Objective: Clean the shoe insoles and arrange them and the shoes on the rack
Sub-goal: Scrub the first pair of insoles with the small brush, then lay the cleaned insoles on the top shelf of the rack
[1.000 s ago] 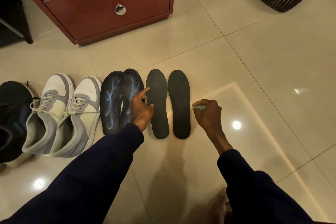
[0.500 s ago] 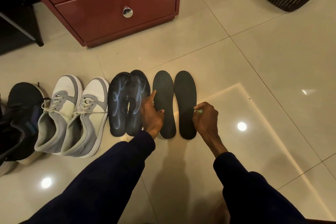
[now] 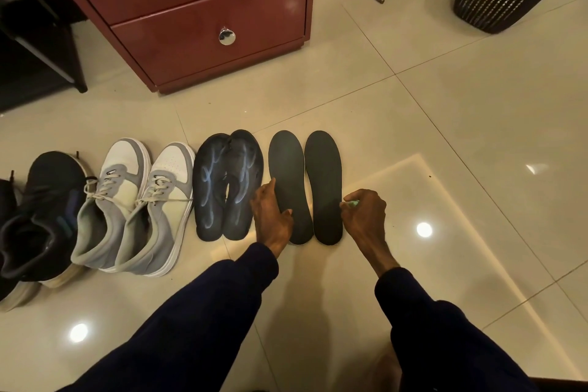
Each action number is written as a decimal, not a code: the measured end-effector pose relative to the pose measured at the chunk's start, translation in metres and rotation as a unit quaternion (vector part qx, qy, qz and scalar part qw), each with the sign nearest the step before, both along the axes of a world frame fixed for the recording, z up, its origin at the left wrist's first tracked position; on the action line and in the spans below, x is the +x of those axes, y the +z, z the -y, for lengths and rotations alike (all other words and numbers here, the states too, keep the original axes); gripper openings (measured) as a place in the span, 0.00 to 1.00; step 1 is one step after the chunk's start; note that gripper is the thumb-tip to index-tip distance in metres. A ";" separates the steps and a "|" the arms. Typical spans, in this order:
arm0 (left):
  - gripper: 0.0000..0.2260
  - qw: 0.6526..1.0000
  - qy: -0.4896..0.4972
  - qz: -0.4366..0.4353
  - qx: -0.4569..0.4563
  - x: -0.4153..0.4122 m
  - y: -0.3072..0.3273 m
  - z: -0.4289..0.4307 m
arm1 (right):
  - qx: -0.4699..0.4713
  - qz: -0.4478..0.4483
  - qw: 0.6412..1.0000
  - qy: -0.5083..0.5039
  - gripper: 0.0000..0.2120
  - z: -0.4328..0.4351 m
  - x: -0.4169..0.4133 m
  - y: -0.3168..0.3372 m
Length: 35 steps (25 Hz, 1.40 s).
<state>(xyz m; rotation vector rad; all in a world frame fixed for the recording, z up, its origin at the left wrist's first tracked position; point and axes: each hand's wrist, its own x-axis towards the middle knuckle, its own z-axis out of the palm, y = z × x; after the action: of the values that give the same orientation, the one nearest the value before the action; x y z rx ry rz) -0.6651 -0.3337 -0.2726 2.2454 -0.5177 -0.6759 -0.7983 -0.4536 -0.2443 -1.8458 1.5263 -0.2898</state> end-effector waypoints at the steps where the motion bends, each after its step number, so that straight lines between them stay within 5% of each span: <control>1: 0.39 1.000 0.012 -0.010 -0.001 -0.003 0.003 0.001 | 0.002 -0.004 1.000 -0.005 0.10 -0.003 -0.001 0.001; 6: 0.43 0.996 0.049 -0.050 0.063 -0.024 0.011 0.006 | 0.010 -0.025 0.999 -0.020 0.08 -0.013 0.000 -0.003; 13: 0.32 0.992 0.062 -0.082 0.077 -0.016 0.004 -0.002 | 0.030 -0.065 0.997 -0.013 0.09 -0.020 -0.006 -0.018; 18: 0.22 0.985 0.111 -0.127 0.035 -0.008 -0.002 -0.005 | 0.044 -0.150 0.988 0.003 0.27 -0.033 -0.002 -0.032; 25: 0.10 0.964 0.177 -0.198 -0.029 0.010 -0.002 -0.011 | 0.087 -0.021 0.992 -0.093 0.18 -0.025 0.011 -0.013; 35: 0.12 0.939 0.246 -0.209 -0.124 0.072 0.010 0.039 | 0.102 0.135 0.971 -0.170 0.13 0.029 0.069 0.013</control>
<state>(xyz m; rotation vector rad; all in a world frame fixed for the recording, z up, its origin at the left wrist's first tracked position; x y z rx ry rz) -0.5934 -0.3725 -0.2623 1.8153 0.1623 -0.7429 -0.7295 -0.4831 -0.2316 -1.3214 1.6082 -0.5010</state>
